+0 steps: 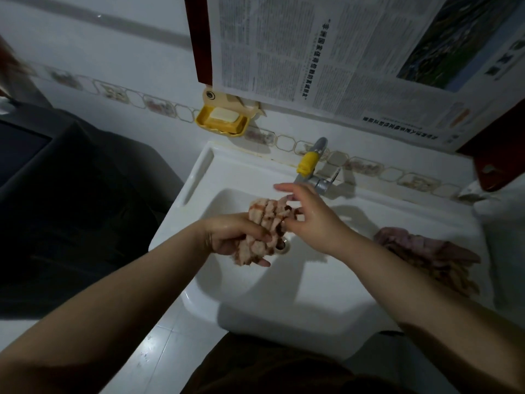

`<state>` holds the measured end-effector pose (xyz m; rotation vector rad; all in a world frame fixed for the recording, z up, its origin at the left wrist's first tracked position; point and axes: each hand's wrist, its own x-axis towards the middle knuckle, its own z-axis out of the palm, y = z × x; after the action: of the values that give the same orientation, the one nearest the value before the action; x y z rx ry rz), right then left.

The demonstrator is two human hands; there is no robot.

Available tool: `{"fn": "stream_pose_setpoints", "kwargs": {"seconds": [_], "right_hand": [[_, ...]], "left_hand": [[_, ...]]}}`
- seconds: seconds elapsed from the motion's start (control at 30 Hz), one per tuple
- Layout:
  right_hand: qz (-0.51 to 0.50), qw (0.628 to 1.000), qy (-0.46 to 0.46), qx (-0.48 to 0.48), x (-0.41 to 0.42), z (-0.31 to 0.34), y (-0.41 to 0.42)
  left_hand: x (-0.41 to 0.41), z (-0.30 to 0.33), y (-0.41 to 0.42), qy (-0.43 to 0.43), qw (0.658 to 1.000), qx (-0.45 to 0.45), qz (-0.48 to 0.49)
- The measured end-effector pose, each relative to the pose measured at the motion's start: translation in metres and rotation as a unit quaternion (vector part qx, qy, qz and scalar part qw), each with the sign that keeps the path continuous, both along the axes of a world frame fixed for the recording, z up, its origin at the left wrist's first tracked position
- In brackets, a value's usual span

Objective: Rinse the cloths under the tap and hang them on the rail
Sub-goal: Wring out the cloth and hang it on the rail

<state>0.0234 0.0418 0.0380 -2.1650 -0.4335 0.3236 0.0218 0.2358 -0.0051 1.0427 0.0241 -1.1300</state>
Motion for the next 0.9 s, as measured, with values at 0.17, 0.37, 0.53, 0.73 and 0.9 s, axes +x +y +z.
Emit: {"fn": "stream_pose_setpoints", "kwargs": {"seconds": [0.17,0.37,0.53,0.73,0.9], "right_hand": [[0.167,0.944,-0.199,-0.206,-0.023,-0.01,-0.018],[0.141,0.816,-0.453,-0.33,-0.013,-0.044,0.005],[0.067,0.845,-0.223,-0.482,-0.015,-0.035,0.022],[-0.052,0.919,0.366,-0.137,-0.003,-0.026,0.018],[-0.029,0.781,0.608,0.137,-0.007,-0.022,-0.009]], "left_hand": [[0.012,0.0,0.017,0.002,0.995,-0.026,-0.098],[0.016,0.016,-0.018,-0.038,0.946,0.126,-0.297],[0.017,0.014,-0.033,-0.239,0.849,0.396,-0.255],[0.012,0.006,-0.038,-0.724,0.431,0.486,-0.231],[0.038,0.002,-0.033,-0.901,0.281,0.28,-0.179]]}}
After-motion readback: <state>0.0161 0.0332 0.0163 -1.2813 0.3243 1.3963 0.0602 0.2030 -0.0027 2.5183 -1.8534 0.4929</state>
